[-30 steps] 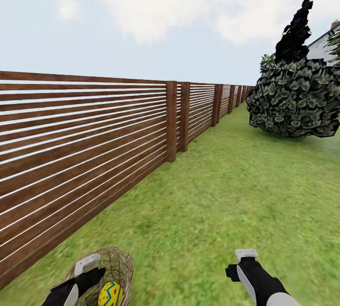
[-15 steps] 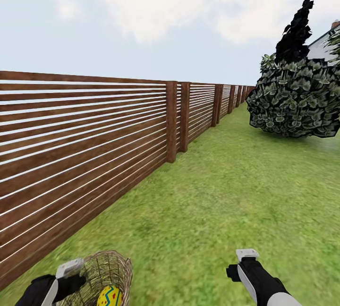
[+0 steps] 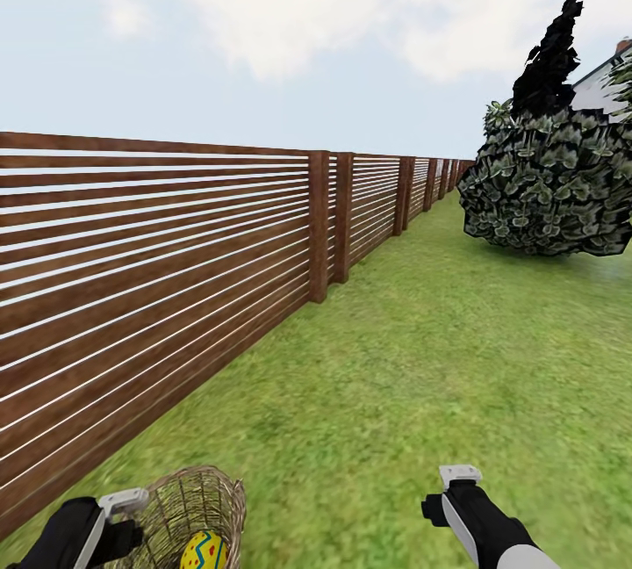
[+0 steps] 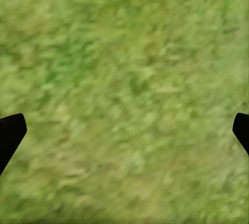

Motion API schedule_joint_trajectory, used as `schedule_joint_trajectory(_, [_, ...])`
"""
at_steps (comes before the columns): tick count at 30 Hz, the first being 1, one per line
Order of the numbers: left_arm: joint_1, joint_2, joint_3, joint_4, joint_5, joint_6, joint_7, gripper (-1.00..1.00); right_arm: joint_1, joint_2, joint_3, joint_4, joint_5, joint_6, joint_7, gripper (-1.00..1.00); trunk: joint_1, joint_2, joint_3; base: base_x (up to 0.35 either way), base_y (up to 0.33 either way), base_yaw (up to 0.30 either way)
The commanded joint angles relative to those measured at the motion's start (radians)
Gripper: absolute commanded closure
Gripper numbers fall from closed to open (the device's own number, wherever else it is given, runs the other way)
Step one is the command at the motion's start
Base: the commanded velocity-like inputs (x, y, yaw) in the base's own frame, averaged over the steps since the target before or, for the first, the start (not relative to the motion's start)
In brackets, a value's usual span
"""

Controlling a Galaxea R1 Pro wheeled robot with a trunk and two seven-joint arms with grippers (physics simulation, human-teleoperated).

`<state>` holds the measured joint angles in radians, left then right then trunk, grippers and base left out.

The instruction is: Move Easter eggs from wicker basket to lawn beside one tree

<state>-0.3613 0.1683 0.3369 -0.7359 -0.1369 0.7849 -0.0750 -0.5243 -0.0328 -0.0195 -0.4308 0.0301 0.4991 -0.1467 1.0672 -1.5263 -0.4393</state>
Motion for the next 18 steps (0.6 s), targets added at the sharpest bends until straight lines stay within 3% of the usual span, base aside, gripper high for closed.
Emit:
schedule_joint_trajectory(1, [-0.001,-0.001,0.003,-0.003,-0.009,0.004,-0.013,-1.0,0.0,0.0,-0.002,-0.002,0.003,0.006,-0.001,-1.0,0.0,-0.001,-0.001,0.0,0.0,0.0])
schedule_joint_trajectory(11, [-0.001,-0.002,0.005,-0.008,-0.008,-0.015,-0.066,-1.0,0.0,0.001,-0.002,-0.002,0.004,0.006,-0.001,-1.0,0.0,-0.001,-0.001,0.0,-0.01,0.0])
schedule_joint_trajectory(18, [0.0,-0.001,0.011,-0.008,-0.007,-0.059,-0.07,-1.0,0.0,0.001,-0.002,-0.002,0.004,0.006,-0.001,-1.0,0.0,-0.001,-0.001,0.0,-0.269,0.0])
